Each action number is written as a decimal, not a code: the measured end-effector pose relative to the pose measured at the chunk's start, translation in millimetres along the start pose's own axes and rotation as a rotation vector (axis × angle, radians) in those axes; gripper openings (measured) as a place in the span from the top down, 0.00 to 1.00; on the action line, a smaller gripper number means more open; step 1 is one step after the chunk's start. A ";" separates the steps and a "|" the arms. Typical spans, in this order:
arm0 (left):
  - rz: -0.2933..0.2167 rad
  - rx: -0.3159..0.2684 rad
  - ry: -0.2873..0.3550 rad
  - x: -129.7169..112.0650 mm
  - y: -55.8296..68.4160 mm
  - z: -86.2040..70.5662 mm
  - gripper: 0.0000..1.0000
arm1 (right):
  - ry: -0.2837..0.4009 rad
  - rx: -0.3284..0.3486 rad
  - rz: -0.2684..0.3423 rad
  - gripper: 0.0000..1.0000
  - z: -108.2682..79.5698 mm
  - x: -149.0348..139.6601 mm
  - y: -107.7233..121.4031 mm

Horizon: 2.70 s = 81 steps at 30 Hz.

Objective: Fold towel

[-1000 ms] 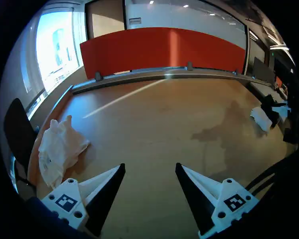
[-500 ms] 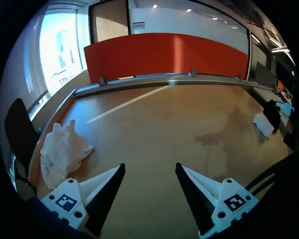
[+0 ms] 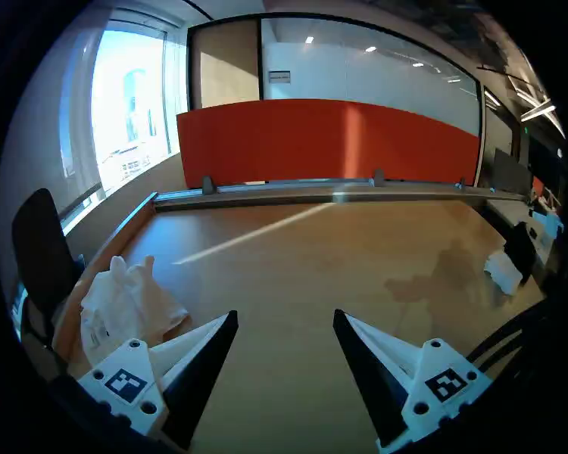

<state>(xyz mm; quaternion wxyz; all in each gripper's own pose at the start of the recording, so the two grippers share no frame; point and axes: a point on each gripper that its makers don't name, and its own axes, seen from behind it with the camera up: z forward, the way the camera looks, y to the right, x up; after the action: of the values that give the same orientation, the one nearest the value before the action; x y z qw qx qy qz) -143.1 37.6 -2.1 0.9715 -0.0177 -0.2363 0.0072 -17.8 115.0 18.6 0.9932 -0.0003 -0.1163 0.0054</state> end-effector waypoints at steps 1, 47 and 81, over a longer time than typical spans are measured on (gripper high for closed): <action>-0.005 0.003 0.017 6.0 -1.5 0.2 0.06 | 0.018 -0.004 0.000 0.00 -0.8 6.6 -0.6; -0.088 0.019 0.363 113.7 -26.3 -20.9 0.06 | 0.192 0.037 -0.034 0.00 -16.8 89.2 -132.5; -0.034 0.070 0.491 58.4 -46.8 -5.6 0.07 | 0.207 0.048 -0.016 0.00 -17.7 87.9 -165.0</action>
<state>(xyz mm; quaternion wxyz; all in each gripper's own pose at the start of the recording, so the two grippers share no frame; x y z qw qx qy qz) -88.3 -8.1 21.4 0.9998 0.0186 0.0071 -0.0054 73.5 -48.9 22.0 0.9996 0.0241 -0.0131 0.0004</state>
